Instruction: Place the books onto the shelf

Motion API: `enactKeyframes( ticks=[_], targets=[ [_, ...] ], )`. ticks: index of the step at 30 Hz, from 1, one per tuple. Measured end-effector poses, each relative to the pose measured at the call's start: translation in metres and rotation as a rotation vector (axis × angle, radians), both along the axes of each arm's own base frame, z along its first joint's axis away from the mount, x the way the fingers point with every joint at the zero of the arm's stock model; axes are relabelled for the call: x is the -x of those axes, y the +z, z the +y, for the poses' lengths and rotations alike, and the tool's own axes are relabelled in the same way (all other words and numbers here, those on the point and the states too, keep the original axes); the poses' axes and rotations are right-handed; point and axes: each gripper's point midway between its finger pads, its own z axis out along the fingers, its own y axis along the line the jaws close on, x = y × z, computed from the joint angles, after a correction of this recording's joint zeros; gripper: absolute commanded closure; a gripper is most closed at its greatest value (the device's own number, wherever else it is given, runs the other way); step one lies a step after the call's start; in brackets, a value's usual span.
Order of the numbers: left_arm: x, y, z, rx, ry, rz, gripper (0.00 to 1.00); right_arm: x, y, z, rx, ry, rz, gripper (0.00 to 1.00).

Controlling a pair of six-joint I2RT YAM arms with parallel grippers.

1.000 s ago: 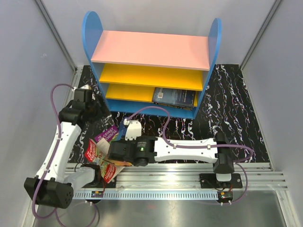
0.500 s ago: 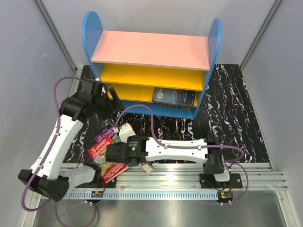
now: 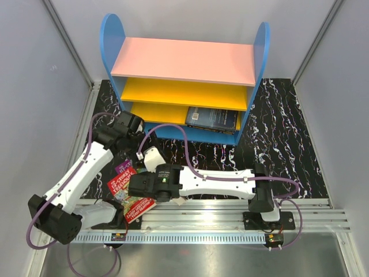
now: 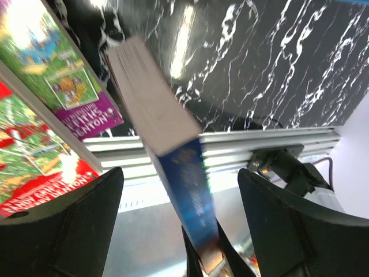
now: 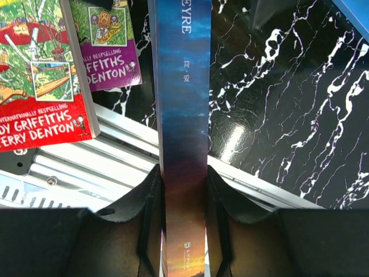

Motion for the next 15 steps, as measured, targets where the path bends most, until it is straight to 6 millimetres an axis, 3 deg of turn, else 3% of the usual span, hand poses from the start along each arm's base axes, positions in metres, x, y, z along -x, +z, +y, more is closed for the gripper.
enactKeyframes(
  ticks=[5, 6, 8, 9, 10, 15],
  targets=[
    [0.005, -0.008, -0.012, 0.072, -0.012, 0.042, 0.30, -0.002, 0.007, -0.001, -0.030, -0.026, -0.015, 1.00],
    [0.004, -0.006, -0.014, 0.081, -0.013, 0.038, 0.40, -0.003, 0.010, -0.002, -0.039, -0.031, -0.017, 1.00],
    [0.003, -0.005, -0.015, 0.085, -0.014, 0.036, 0.50, -0.003, 0.014, -0.002, -0.054, -0.039, -0.022, 1.00],
    [0.002, -0.003, -0.016, 0.092, -0.017, 0.035, 0.66, -0.003, 0.016, -0.002, -0.060, -0.040, -0.022, 1.00],
    [0.002, -0.002, -0.017, 0.093, -0.015, 0.037, 0.73, -0.003, 0.018, 0.000, -0.072, -0.041, -0.022, 1.00],
    [-0.001, 0.008, -0.024, 0.094, -0.018, 0.043, 0.94, -0.002, 0.030, 0.004, -0.113, -0.059, -0.025, 1.00]
  ],
)
